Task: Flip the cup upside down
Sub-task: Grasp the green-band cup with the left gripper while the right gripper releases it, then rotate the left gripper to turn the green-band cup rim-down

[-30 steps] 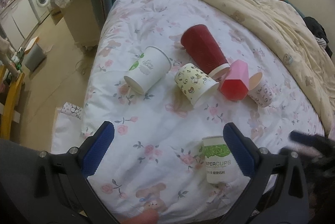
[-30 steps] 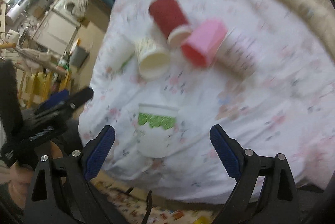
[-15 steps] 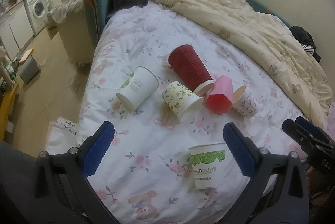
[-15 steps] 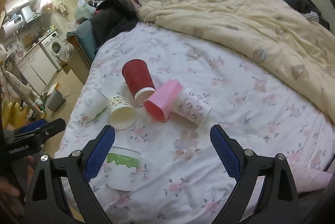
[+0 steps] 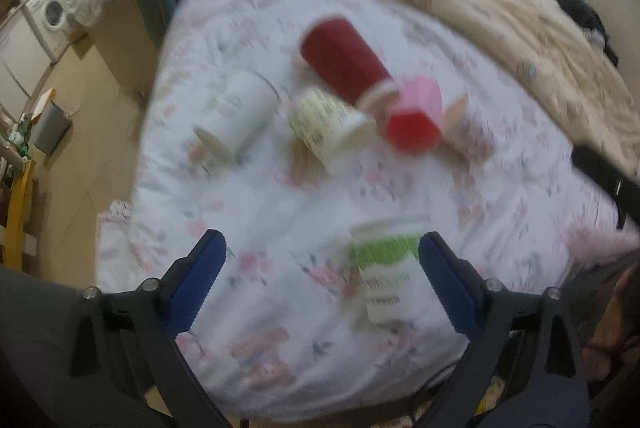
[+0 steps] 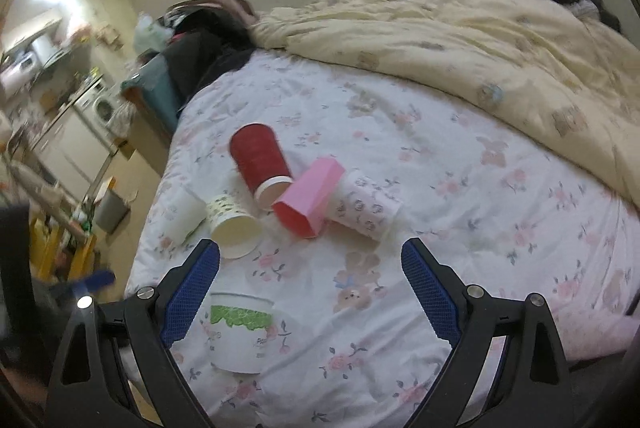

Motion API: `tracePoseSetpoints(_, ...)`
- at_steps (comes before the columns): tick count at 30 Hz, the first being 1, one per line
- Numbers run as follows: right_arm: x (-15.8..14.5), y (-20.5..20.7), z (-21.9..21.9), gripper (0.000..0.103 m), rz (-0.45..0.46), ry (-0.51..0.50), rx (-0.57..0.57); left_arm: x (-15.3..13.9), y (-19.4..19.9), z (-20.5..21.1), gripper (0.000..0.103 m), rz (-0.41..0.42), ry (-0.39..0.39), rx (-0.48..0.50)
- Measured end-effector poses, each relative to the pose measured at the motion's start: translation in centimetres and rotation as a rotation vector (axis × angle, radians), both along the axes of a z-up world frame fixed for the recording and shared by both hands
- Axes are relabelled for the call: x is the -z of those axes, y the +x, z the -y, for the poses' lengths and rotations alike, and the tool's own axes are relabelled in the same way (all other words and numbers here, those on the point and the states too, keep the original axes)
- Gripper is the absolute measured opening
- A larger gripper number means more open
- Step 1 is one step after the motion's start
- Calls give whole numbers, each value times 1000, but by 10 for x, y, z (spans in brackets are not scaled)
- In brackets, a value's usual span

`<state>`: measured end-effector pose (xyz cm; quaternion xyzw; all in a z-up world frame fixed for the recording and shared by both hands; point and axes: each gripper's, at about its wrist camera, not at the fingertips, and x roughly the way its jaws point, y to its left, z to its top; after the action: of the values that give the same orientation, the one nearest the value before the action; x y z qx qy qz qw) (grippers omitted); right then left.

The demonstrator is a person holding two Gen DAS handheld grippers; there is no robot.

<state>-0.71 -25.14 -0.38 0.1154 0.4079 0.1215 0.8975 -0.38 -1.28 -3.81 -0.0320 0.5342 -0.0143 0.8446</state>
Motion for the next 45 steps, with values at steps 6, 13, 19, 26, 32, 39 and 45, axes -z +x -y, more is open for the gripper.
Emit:
tracePoseSetpoints(6,6,4,14,95,-39,8,43,43,2,32,89,-190,-51,29)
tracePoseSetpoints(13,7,6,26,95,-60,50,67,70,15,50,76,-257,-41,18)
tracePoseSetpoints(19,7,6,29,95,-58,17,90,75,17,54,52,-284,-37,25)
tracePoseSetpoints(26,9,8,32,95,-70,28,98,55,16,45,51,-262,-63,38)
tracePoseSetpoints(32,10,9,29,95,-75,27,77,12,12,21,51,-163,-73,53)
tracePoseSetpoints(39,9,7,15,95,-67,12,34,-19,14,-9,51,-75,-97,39)
tracePoseSetpoints(45,10,5,3,95,-54,-17,-7,-8,18,-12,51,-25,-115,52)
